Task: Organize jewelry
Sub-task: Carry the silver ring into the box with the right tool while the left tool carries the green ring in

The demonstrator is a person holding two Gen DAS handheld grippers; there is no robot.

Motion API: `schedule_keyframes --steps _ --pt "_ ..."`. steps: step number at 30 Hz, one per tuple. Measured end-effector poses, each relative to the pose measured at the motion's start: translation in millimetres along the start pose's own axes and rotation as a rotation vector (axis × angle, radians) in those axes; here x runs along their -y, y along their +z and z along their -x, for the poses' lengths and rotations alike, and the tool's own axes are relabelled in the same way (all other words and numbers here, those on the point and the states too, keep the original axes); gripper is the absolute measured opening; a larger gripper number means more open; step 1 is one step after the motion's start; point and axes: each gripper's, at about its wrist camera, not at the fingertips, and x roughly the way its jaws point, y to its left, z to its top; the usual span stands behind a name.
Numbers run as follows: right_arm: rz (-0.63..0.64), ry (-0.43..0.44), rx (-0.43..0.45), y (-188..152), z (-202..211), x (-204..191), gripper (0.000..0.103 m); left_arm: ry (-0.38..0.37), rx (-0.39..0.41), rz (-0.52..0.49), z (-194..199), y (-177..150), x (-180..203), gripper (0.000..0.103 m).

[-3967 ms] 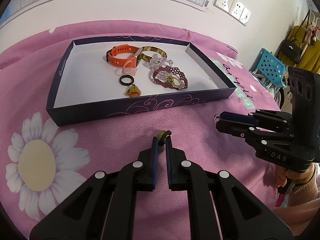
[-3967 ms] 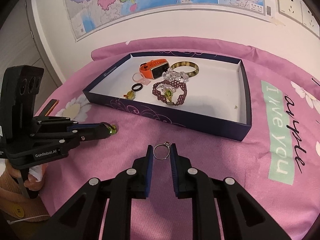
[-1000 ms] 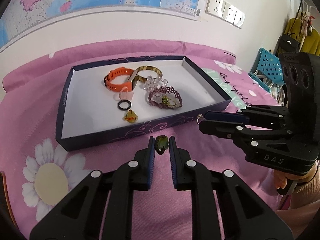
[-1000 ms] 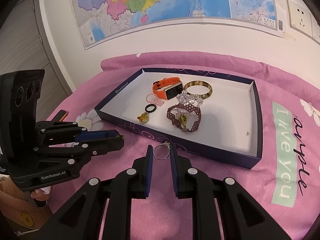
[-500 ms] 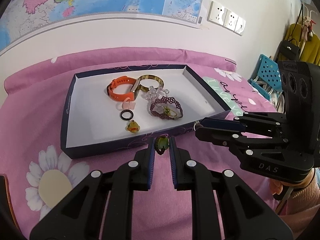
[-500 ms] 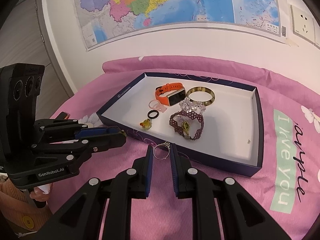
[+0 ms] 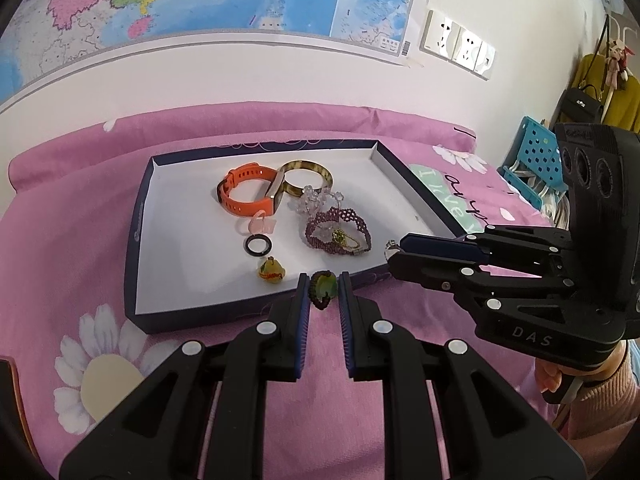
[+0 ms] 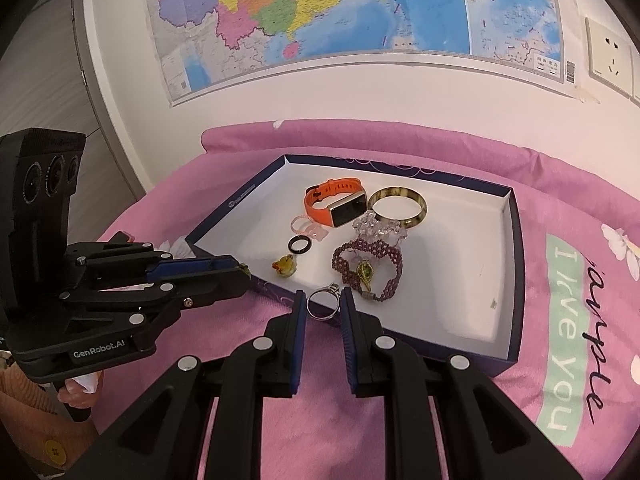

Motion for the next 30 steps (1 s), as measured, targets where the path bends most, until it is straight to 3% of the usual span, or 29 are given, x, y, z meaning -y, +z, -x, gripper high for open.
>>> schedule_keyframes --steps 30 --pt "-0.026 -0.013 -0.026 12 -27 10 0.015 0.009 -0.024 0.02 -22 13 -9 0.015"
